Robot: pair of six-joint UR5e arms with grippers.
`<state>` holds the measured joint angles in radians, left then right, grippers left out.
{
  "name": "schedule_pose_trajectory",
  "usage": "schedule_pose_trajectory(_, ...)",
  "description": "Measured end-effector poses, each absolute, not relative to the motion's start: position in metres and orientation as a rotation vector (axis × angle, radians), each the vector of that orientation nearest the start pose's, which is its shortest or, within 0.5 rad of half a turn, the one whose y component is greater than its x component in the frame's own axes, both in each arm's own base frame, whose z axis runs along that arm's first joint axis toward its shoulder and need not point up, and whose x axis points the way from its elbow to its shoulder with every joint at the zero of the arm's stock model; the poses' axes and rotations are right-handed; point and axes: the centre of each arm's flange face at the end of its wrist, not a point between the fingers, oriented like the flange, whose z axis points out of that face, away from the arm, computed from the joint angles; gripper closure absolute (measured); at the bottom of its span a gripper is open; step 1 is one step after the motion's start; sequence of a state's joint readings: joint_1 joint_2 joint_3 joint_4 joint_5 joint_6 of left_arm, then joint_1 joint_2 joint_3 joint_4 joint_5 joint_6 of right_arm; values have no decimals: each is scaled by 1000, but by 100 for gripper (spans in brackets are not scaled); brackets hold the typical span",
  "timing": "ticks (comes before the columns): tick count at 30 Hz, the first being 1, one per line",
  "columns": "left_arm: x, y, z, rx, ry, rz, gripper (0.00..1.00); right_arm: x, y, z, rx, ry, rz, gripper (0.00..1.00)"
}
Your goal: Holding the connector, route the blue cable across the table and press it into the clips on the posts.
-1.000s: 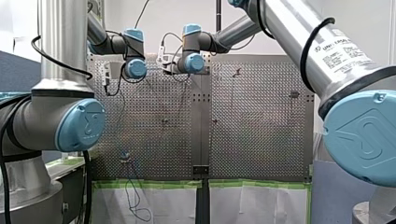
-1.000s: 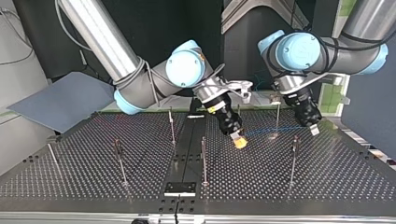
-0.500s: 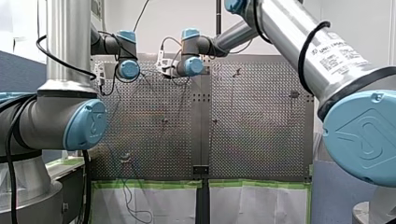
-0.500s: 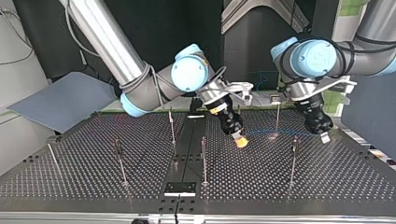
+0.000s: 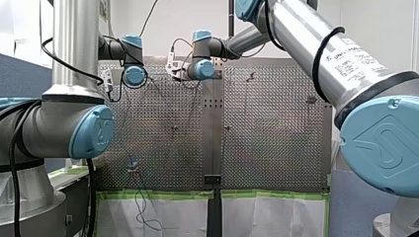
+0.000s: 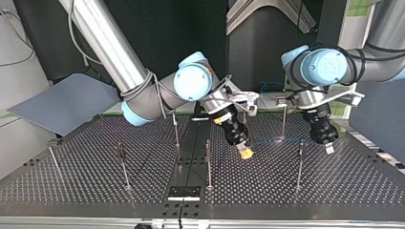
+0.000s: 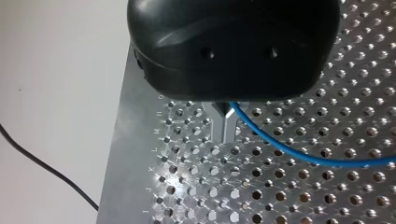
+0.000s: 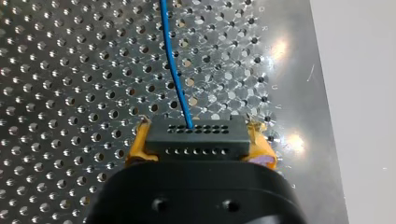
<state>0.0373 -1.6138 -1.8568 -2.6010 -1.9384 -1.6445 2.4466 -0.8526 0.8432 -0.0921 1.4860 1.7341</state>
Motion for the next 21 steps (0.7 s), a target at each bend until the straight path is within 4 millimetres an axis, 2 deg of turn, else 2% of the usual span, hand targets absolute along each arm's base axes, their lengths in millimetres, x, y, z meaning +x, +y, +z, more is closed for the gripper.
schedule_pose_trajectory(6, 511, -75, 384, -380, 1295, 169, 100, 689, -395, 400, -2188, 885, -2559, 100)
schedule_pose_trajectory(14, 540, -69, 376, -380, 1301, 85, 100, 689, -395, 403, -2182, 882, -2567, 100)
schedule_pose_trajectory(21, 560, -60, 353, -389, 1341, 85, 100, 687, -400, 403, -2184, 897, -2571, 100)
